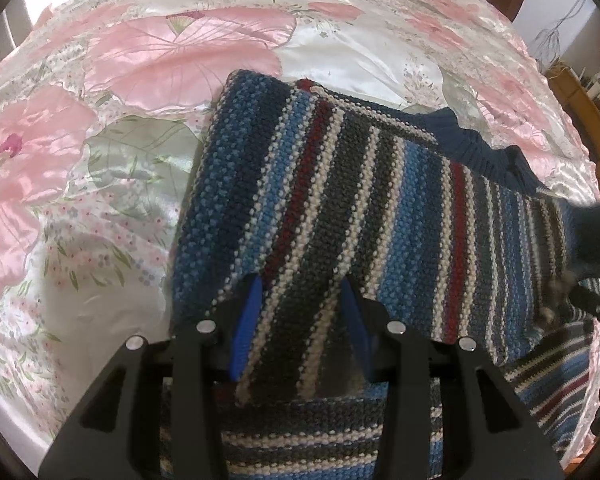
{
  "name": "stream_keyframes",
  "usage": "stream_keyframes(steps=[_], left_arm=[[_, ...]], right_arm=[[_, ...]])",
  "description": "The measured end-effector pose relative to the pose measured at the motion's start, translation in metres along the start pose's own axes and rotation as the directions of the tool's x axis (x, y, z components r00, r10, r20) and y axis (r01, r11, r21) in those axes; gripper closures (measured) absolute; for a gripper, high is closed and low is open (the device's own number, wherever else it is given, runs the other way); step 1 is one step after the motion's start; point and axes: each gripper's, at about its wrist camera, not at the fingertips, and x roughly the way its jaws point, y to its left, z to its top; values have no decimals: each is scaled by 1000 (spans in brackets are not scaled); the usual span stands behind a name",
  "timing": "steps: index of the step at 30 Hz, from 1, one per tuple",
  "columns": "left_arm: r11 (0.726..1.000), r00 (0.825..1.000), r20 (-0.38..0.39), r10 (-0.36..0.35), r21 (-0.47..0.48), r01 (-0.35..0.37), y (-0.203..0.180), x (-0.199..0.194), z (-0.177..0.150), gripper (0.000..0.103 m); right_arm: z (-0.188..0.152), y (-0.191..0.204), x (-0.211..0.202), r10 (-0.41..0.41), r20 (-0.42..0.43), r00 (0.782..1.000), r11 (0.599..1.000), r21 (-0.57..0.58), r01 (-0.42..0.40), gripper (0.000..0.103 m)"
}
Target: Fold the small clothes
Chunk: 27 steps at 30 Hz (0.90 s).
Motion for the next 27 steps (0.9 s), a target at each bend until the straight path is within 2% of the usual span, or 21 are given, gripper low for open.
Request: stream_keyframes(steps=[1, 5, 7, 10, 12, 13, 14, 15, 17, 19, 23, 25, 27], left_arm=[[1000, 1000, 1, 3, 0, -3, -1, 0, 0, 62], [1000, 1000, 3, 7, 1, -7, -2, 1, 1, 62], [1000, 1000, 7, 13, -1, -13, -3, 1, 1, 62], [1000, 1000, 11, 24, 2, -24, -4, 2, 0, 61], [1000, 1000, 12, 25, 0, -25, -5, 2, 1, 61], [1000, 1000, 12, 24, -2, -24, -5, 2, 1, 61], [1000, 1000, 12, 22, -5, -22, -4, 2, 1, 61], [1000, 1000, 14, 20, -9, -20, -4, 2, 0, 61], [1000, 1000, 21, 18, -22, -18, -4, -2, 1, 60], [999, 999, 37, 23, -38, -21, -5, -9, 1, 59], [998, 991, 131, -15, -57, 22, -12, -31, -4, 53], [1000, 988, 155, 14, -18, -12, -21, -31, -8, 52], [999, 990, 133, 45, 19, -48, -30, -21, -12, 52]], right_arm=[[-5, -11, -5, 7, -1, 1000, 1000, 21, -7, 53], [-15, -36, -24, 71, 35, 997, 994, 83, -73, 23], [-13, -48, -30, 100, 52, 994, 987, 124, -105, 22], [-4, -54, -23, 105, 42, 994, 979, 172, -111, 22], [4, -55, -12, 94, 16, 995, 977, 190, -96, 33], [8, -54, -6, 91, -1, 996, 977, 194, -89, 45], [11, -54, -3, 78, -10, 997, 978, 194, -75, 52], [15, -52, 0, 53, -8, 999, 981, 185, -51, 56], [22, -47, 0, 32, 11, 999, 987, 160, -33, 83], [27, -42, -7, 49, 46, 998, 989, 137, -55, 88], [31, -15, -43, 73, 199, 977, 997, -33, -68, 93], [30, -17, -43, 62, 196, 979, 998, -37, -56, 93], [26, -26, -31, 10, 150, 989, 1000, -23, -7, 93]])
